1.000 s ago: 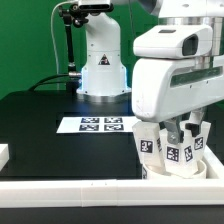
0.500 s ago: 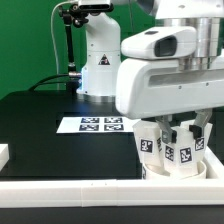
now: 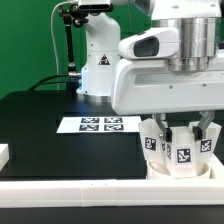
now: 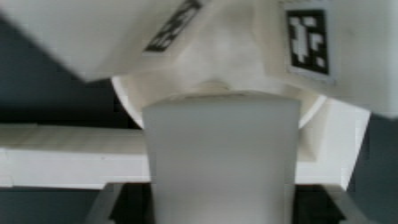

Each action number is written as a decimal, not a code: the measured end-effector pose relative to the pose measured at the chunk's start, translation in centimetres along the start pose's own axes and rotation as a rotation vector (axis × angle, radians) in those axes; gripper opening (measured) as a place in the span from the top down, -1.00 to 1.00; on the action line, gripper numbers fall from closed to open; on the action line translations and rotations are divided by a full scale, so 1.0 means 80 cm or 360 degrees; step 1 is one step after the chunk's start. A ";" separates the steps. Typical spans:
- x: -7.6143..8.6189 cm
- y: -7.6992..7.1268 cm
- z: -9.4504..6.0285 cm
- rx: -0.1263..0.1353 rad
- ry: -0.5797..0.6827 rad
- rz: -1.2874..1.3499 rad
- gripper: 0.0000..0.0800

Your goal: Assemble stool

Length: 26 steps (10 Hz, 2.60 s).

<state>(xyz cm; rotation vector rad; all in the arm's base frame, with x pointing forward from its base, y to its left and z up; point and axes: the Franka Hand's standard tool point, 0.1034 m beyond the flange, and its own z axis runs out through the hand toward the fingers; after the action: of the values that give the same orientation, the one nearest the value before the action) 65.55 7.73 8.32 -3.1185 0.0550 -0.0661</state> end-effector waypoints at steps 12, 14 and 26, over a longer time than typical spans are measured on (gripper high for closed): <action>-0.002 -0.002 0.003 0.0096 -0.0011 0.1532 0.16; -0.002 -0.003 0.004 0.0118 -0.0021 0.1777 0.16; -0.004 -0.019 0.004 0.0341 -0.0050 0.3183 0.16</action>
Offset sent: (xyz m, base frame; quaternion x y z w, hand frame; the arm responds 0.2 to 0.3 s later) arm 0.0000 0.0000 0.0000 0.0000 0.0000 0.1296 0.9916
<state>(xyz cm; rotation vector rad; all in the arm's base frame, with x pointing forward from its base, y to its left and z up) 65.30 9.30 7.98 -1.5243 2.4830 0.0275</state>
